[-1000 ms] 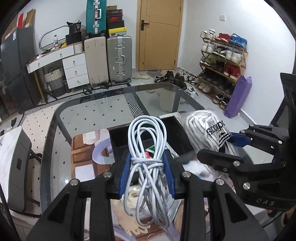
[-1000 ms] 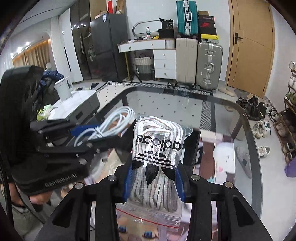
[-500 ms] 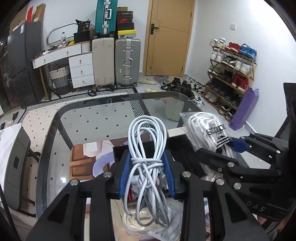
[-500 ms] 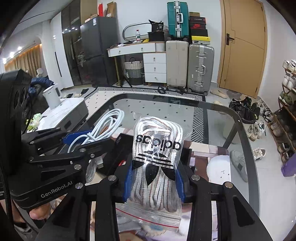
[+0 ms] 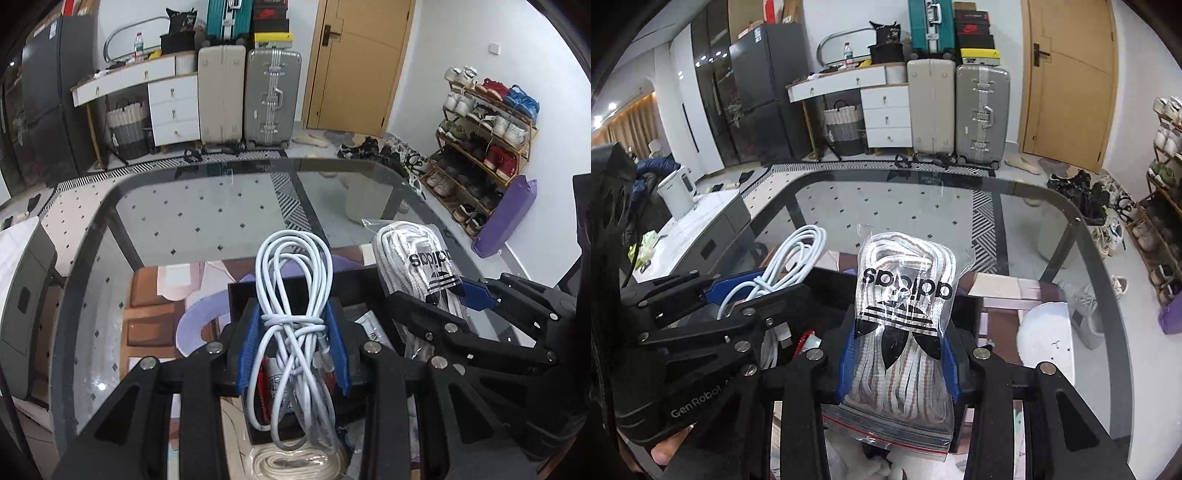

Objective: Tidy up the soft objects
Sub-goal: 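Carry the cable bundle and adidas bag over the black box, then lower both items into the box and open both tools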

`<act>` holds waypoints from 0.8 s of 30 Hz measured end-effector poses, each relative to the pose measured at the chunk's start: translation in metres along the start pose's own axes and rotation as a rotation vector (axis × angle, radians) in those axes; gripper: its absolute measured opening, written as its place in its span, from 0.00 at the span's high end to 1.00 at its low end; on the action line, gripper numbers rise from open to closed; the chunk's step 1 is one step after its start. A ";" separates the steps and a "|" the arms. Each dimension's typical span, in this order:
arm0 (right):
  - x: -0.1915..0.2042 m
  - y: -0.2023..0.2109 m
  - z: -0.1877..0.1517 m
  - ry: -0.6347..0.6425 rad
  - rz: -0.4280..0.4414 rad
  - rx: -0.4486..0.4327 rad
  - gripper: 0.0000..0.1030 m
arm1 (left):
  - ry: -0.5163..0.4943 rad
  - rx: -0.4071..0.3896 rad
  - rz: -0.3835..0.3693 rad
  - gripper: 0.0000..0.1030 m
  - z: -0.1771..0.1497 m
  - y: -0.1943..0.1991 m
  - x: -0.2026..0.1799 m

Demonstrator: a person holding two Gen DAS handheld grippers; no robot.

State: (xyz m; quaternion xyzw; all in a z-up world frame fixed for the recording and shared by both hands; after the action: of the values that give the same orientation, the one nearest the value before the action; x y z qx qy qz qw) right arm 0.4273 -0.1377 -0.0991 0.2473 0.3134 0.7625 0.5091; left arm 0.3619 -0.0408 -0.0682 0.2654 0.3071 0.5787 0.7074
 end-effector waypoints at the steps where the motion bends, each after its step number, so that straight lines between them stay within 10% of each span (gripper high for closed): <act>1: 0.000 -0.005 -0.002 -0.005 0.007 0.015 0.62 | -0.004 0.006 0.008 0.67 -0.002 -0.002 0.000; 18: -0.012 -0.028 -0.022 -0.063 0.062 0.089 0.59 | -0.023 0.040 0.037 0.67 -0.010 -0.008 -0.005; 24: -0.023 -0.024 -0.019 -0.107 0.081 0.078 0.49 | 0.017 0.017 0.053 0.42 -0.007 -0.004 0.009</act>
State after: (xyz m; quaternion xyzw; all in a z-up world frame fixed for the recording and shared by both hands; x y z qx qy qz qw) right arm 0.4374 -0.1567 -0.1315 0.3197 0.3049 0.7555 0.4837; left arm 0.3601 -0.0326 -0.0770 0.2745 0.3109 0.5969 0.6868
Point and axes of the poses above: each gripper's, at about its wrist camera, not at the fingertips, and y roughly against the way its jaws point, x to its left, z to its top, the point moved 5 cm from there along -y, roughly the way its jaws point
